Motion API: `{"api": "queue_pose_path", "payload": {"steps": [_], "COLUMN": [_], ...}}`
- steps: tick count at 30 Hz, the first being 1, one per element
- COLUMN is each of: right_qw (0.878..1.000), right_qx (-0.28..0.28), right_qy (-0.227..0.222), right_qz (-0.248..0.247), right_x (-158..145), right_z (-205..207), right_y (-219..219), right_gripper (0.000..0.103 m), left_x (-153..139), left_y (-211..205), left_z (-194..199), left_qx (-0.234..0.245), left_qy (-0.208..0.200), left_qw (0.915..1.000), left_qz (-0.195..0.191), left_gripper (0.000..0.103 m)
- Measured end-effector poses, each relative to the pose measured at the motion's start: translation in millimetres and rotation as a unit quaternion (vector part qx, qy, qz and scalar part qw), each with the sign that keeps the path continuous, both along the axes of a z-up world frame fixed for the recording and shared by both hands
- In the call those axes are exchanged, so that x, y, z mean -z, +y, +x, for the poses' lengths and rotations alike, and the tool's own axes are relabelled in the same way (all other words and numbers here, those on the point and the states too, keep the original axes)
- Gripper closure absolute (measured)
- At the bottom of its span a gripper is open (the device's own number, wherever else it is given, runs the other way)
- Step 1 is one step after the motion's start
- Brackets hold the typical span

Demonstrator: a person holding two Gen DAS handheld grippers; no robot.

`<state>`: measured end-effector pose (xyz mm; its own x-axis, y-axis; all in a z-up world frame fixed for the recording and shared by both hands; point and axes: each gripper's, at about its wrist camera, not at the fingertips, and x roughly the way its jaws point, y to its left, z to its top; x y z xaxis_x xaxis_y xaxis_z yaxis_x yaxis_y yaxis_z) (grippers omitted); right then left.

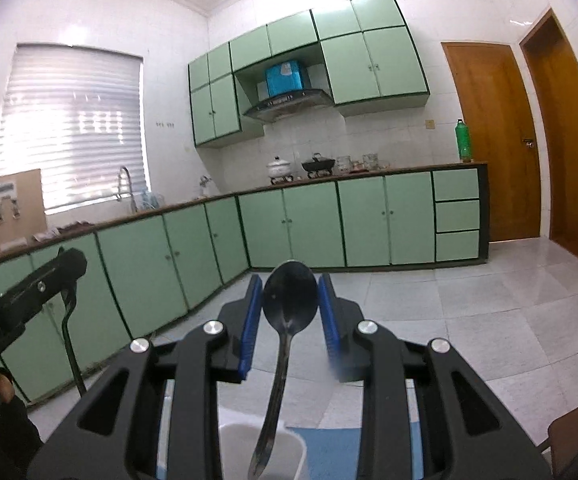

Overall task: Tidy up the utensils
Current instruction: 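Lift both spoons and lower them into the white utensil holder, then open both tools to release the spoons and withdraw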

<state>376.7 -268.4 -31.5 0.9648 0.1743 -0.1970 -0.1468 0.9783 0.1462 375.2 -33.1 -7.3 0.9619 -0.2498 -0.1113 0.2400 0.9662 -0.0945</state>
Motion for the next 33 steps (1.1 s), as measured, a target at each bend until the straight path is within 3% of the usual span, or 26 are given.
{"api": "queue_pose_path", "payload": {"steps": [4, 7, 10, 14, 18, 20, 22, 26, 31, 33], "right_qw": [1.000, 0.999, 0.998, 0.998, 0.996, 0.995, 0.992, 0.984, 0.968, 0.963], "right_qx": [0.001, -0.014, -0.021, -0.021, -0.014, -0.010, -0.006, -0.003, -0.007, -0.009], "right_qy": [0.030, 0.048, 0.053, 0.065, 0.086, 0.102, 0.124, 0.177, 0.251, 0.268], "right_qz": [-0.008, -0.006, -0.005, -0.002, -0.001, -0.002, -0.004, -0.002, -0.005, -0.017], "right_x": [18, 32, 39, 38, 39, 43, 50, 76, 112, 122], "right_z": [22, 20, 13, -1, -28, -46, -67, -118, -179, -199], "right_y": [3, 2, 4, 4, 1, -3, -6, -5, 12, 23], "right_gripper": [0.076, 0.075, 0.071, 0.057, 0.036, 0.027, 0.020, 0.015, 0.015, 0.015], "left_x": [30, 47, 56, 59, 59, 64, 72, 109, 161, 174], "left_y": [-4, -4, -2, -1, 5, 9, 15, 27, 42, 47], "left_z": [33, 37, 34, 21, -6, -23, -41, -90, -137, -151], "left_qx": [0.000, 0.000, -0.003, -0.001, -0.006, -0.011, -0.010, -0.016, -0.029, -0.028], "left_qy": [0.047, 0.072, 0.082, 0.088, 0.097, 0.121, 0.140, 0.211, 0.324, 0.352], "left_qw": [0.9989, 0.9974, 0.9966, 0.9961, 0.9951, 0.9923, 0.9897, 0.9763, 0.9441, 0.9343], "left_qz": [0.004, 0.006, 0.007, 0.012, 0.016, 0.026, 0.029, 0.042, 0.052, 0.049], "left_gripper": [0.068, 0.067, 0.059, 0.057, 0.044, 0.041, 0.031, 0.022, 0.020, 0.019]}}
